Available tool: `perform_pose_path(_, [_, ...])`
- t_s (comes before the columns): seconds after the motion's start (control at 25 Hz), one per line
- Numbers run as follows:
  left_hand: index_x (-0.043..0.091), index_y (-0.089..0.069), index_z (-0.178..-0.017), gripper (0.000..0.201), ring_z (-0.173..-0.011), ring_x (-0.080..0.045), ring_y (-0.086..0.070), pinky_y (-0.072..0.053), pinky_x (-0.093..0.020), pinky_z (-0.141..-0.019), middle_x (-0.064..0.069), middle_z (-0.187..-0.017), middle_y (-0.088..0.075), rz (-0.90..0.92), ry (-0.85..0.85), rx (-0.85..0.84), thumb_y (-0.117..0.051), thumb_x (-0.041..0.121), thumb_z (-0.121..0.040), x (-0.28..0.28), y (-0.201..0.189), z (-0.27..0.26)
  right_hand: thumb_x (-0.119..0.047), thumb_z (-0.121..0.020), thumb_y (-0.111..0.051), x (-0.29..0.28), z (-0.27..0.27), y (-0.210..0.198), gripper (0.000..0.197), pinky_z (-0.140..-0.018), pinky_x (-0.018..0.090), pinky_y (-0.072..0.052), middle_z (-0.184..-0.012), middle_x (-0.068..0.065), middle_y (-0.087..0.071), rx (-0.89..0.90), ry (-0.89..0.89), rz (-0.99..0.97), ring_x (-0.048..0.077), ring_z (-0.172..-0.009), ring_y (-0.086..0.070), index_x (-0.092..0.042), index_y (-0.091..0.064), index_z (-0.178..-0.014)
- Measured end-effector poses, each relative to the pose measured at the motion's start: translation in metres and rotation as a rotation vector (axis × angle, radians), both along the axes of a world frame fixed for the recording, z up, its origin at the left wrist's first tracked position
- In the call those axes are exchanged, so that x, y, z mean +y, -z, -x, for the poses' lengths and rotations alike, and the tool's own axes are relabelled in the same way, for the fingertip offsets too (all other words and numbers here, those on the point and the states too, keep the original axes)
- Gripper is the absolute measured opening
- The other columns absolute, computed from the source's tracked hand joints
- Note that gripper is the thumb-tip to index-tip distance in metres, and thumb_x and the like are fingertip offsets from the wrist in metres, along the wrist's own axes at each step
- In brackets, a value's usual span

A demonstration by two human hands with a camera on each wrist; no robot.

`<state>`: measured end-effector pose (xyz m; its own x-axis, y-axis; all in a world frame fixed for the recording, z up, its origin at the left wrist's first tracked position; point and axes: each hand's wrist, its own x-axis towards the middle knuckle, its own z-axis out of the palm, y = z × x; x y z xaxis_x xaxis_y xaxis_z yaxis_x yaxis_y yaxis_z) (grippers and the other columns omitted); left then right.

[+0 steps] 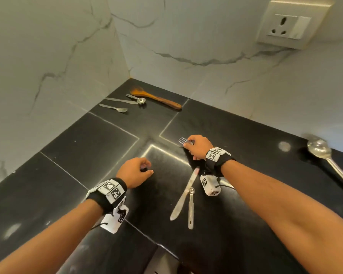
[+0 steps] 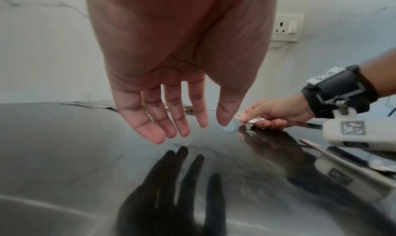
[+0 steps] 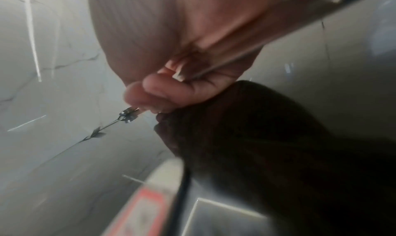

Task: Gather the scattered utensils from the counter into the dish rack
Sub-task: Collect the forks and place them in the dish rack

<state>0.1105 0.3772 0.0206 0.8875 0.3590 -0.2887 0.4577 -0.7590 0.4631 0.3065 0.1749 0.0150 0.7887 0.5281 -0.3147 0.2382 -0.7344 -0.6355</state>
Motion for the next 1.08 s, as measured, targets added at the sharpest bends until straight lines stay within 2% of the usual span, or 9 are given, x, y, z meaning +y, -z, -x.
perform_pose_path(0.04, [0.029,-0.068,-0.104,0.023,-0.098,-0.015,-0.065,-0.052,-0.033,-0.088,0.005,-0.105,-0.069,-0.017,0.028,0.009,-0.067,0.041,-0.084,0.009,-0.002,-0.012,-0.037,-0.092,-0.060,0.005,-0.007,0.003,0.021,-0.046,0.025,-0.052,-0.068,0.004,-0.070,0.056,0.042,-0.037,0.015,-0.047,-0.067,-0.019,-0.066,-0.100])
perform_pose_path(0.12, [0.026,-0.068,-0.106,0.025,-0.101,-0.019,-0.065,-0.052,-0.036,-0.089,0.002,-0.107,-0.069,-0.073,0.067,0.016,-0.067,0.038,-0.084,0.031,-0.009,-0.040,-0.034,-0.093,-0.061,0.010,-0.017,0.006,0.022,-0.040,0.023,-0.046,-0.058,0.007,-0.067,0.131,0.099,-0.107,0.012,-0.038,-0.060,-0.014,-0.068,-0.098])
perform_pose_path(0.28, [0.022,-0.059,-0.126,0.041,-0.108,-0.027,-0.064,-0.051,-0.041,-0.094,-0.005,-0.118,-0.069,-0.178,0.014,0.030,-0.062,0.035,-0.087,0.088,-0.018,-0.106,-0.035,-0.096,-0.058,0.011,-0.022,0.007,0.024,-0.038,0.023,-0.043,-0.056,0.008,-0.067,0.141,0.074,-0.122,0.010,-0.033,-0.052,-0.012,-0.066,-0.094])
perform_pose_path(0.44, [0.019,-0.036,-0.149,0.064,-0.126,-0.037,-0.054,-0.045,-0.045,-0.104,-0.017,-0.142,-0.054,-0.204,-0.150,0.100,-0.059,0.033,-0.090,0.147,-0.023,-0.170,-0.034,-0.097,-0.056,0.012,-0.024,0.006,0.024,-0.035,0.018,-0.038,-0.053,0.007,-0.065,0.150,0.098,-0.130,0.007,-0.029,-0.049,-0.012,-0.063,-0.093])
perform_pose_path(0.56, [0.015,-0.028,-0.152,0.068,-0.116,-0.041,-0.060,-0.049,-0.047,-0.100,-0.023,-0.141,-0.053,-0.202,-0.205,0.201,-0.057,0.034,-0.093,0.177,-0.018,-0.196,-0.036,-0.098,-0.054,0.014,-0.029,0.009,0.022,-0.034,0.018,-0.038,-0.053,0.008,-0.066,0.155,0.109,-0.120,0.007,-0.028,-0.047,-0.016,-0.061,-0.092])
perform_pose_path(0.68, [0.009,-0.051,-0.136,0.050,-0.092,-0.035,-0.069,-0.058,-0.045,-0.086,-0.019,-0.115,-0.067,-0.042,-0.324,0.192,-0.050,0.042,-0.098,0.187,-0.015,-0.212,-0.036,-0.099,-0.052,0.015,-0.032,0.009,0.018,-0.034,0.019,-0.038,-0.055,0.009,-0.066,0.183,0.095,-0.121,0.008,-0.029,-0.048,-0.021,-0.059,-0.093])
perform_pose_path(0.84, [0.008,-0.070,-0.107,0.040,-0.085,-0.031,-0.072,-0.061,-0.044,-0.080,-0.015,-0.084,-0.073,0.044,-0.431,0.072,-0.056,0.043,-0.095,0.194,-0.012,-0.213,-0.036,-0.101,-0.050,0.016,-0.033,0.010,0.019,-0.033,0.018,-0.037,-0.056,0.008,-0.066,0.193,0.076,-0.115,0.006,-0.029,-0.048,-0.019,-0.058,-0.101])
perform_pose_path(0.96, [0.013,-0.073,-0.097,0.030,-0.073,-0.027,-0.070,-0.061,-0.042,-0.078,-0.013,-0.079,-0.073,0.011,-0.453,0.044,-0.066,0.042,-0.089,0.193,-0.006,-0.201,-0.036,-0.101,-0.050,0.016,-0.033,0.009,0.021,-0.034,0.019,-0.039,-0.056,0.008,-0.066,0.188,0.076,-0.114,0.006,-0.029,-0.050,-0.017,-0.059,-0.102])
perform_pose_path(1.08, [0.013,-0.070,-0.090,0.022,-0.078,-0.026,-0.066,-0.059,-0.036,-0.064,-0.012,-0.087,-0.069,0.033,-0.434,0.099,-0.075,0.034,-0.083,0.187,0.000,-0.185,-0.036,-0.100,-0.051,0.015,-0.032,0.007,0.020,-0.035,0.020,-0.040,-0.054,0.007,-0.065,0.188,0.077,-0.122,0.006,-0.030,-0.051,-0.017,-0.059,-0.100])
